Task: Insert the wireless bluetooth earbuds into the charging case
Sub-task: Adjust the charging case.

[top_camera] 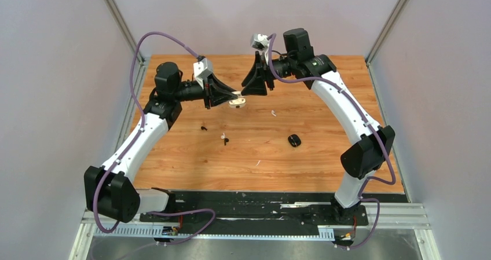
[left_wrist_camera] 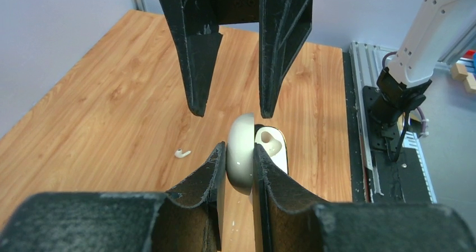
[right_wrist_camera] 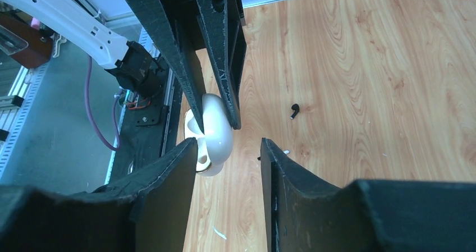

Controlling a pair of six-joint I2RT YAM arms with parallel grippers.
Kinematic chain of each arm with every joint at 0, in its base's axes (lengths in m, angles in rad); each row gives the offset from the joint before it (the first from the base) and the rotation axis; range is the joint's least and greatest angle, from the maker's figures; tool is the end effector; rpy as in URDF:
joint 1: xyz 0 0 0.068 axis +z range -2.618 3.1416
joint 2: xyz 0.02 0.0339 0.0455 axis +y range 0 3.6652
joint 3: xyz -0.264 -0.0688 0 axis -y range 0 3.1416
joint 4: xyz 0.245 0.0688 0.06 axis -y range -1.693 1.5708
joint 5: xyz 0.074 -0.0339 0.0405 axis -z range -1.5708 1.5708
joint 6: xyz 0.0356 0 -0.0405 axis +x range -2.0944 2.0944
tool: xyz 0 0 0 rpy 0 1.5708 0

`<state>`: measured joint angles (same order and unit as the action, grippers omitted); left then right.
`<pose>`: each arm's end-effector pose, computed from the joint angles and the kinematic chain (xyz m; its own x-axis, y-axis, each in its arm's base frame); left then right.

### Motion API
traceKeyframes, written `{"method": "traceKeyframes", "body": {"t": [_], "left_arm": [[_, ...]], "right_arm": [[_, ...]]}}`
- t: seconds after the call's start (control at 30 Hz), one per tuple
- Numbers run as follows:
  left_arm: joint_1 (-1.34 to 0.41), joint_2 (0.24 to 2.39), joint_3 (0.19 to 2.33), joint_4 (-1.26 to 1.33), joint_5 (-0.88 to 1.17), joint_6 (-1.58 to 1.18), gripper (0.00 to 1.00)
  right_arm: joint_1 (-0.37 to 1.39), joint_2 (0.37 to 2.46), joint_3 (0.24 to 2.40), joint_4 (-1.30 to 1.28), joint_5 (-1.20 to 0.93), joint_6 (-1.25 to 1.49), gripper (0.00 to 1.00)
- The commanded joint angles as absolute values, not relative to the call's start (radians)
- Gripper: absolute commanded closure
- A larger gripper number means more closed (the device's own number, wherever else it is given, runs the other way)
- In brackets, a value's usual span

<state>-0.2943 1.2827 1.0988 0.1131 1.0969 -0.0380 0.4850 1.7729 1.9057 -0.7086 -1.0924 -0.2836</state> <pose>0.2653 -0.1135 0.3744 -0.1049 0.0137 -0.9944 0.9785 0.1799 -0.1008 0.3247 0.2068 0.4148 -0.2181 -0.2605 -0.9405 -0.9732 -0.0133 0.2294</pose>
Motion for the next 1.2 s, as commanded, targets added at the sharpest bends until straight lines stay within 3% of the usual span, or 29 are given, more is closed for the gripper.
{"method": "traceKeyframes", "body": {"t": [0.0,0.5,0.7,0.73,0.77,0.87,0.97,1.07,1.17], "left_arm": [[-0.298,1.288,1.137,0.192,1.095,-0.115,1.0],[-0.298,1.295,1.137,0.234,1.084,-0.15,1.0],[-0.298,1.302,1.137,0.262,1.072,-0.182,1.0],[-0.298,1.303,1.137,0.263,1.07,-0.186,1.0],[-0.298,1.305,1.139,0.26,1.07,-0.19,0.98],[-0.298,1.308,1.157,0.19,1.049,-0.167,0.68],[-0.298,1.3,1.162,0.127,1.032,-0.156,0.49],[-0.293,1.312,1.188,0.076,1.052,-0.178,0.43],[-0.282,1.335,1.208,0.041,1.108,-0.213,0.45]], "right_arm": [[0.501,1.782,1.948,-0.721,-1.089,-0.344,0.56],[0.505,1.791,1.947,-0.736,-1.069,-0.357,0.76],[0.505,1.796,1.951,-0.739,-1.067,-0.368,1.0],[0.505,1.795,1.951,-0.739,-1.062,-0.371,1.0],[0.505,1.794,1.952,-0.74,-1.057,-0.374,1.0],[0.505,1.791,1.956,-0.738,-1.041,-0.387,1.0],[0.505,1.787,1.959,-0.739,-1.017,-0.409,1.0],[0.506,1.782,1.96,-0.739,-0.989,-0.44,1.0],[0.505,1.781,1.968,-0.745,-0.975,-0.463,1.0]]}}
